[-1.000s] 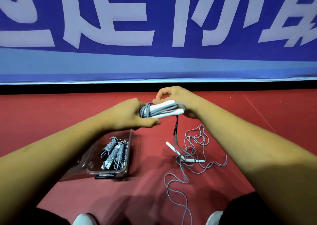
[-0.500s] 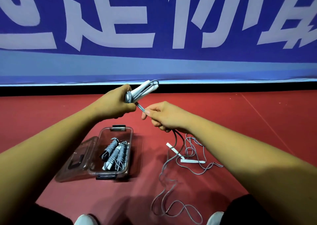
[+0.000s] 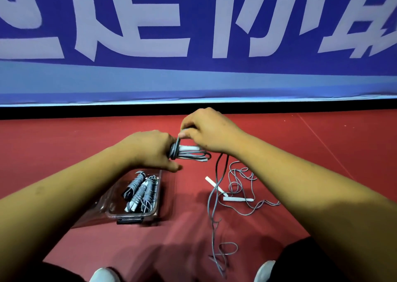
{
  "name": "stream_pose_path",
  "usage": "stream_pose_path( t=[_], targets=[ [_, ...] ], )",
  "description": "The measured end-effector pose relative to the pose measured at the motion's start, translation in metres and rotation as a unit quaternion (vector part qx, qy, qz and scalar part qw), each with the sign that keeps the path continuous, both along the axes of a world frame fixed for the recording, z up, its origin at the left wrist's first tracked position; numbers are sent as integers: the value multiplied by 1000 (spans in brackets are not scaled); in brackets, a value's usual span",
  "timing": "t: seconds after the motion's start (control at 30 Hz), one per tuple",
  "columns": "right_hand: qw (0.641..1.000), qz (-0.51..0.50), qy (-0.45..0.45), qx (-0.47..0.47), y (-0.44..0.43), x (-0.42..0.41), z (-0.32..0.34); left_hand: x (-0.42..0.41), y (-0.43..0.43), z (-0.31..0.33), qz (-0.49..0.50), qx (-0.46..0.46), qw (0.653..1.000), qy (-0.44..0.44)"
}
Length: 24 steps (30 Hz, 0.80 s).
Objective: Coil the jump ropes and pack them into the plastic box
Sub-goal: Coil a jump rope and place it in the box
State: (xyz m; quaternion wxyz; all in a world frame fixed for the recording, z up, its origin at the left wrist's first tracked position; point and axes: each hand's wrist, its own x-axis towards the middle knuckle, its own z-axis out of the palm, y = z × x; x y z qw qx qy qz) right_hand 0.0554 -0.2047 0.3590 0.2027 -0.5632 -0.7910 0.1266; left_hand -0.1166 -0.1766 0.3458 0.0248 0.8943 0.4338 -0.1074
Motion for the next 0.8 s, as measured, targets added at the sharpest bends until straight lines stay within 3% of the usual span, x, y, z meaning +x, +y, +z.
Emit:
stream_pose_path(
  t=[0.23, 0.33, 0.43, 0.57, 0.63, 0.8],
  targets=[
    [985, 16, 143, -97, 6, 22, 12, 4, -12, 9, -44, -32, 995, -88],
    [965, 6, 214, -152, 9, 37, 8, 3, -14, 14, -88, -49, 981, -167],
    [928, 1, 318, -191, 13, 44, -8, 2, -14, 19, -82, -67, 958, -266],
    [846, 31, 439, -301, 9, 31, -34, -6, -11, 22, -81, -160, 919, -351],
    [831, 19, 453, -322, 8, 23, -43, -10, -7, 22, -79, -164, 918, -353],
    [853, 21, 398, -338, 4, 13, -44, -13, 2, 17, 6, -184, 900, -396]
  ],
)
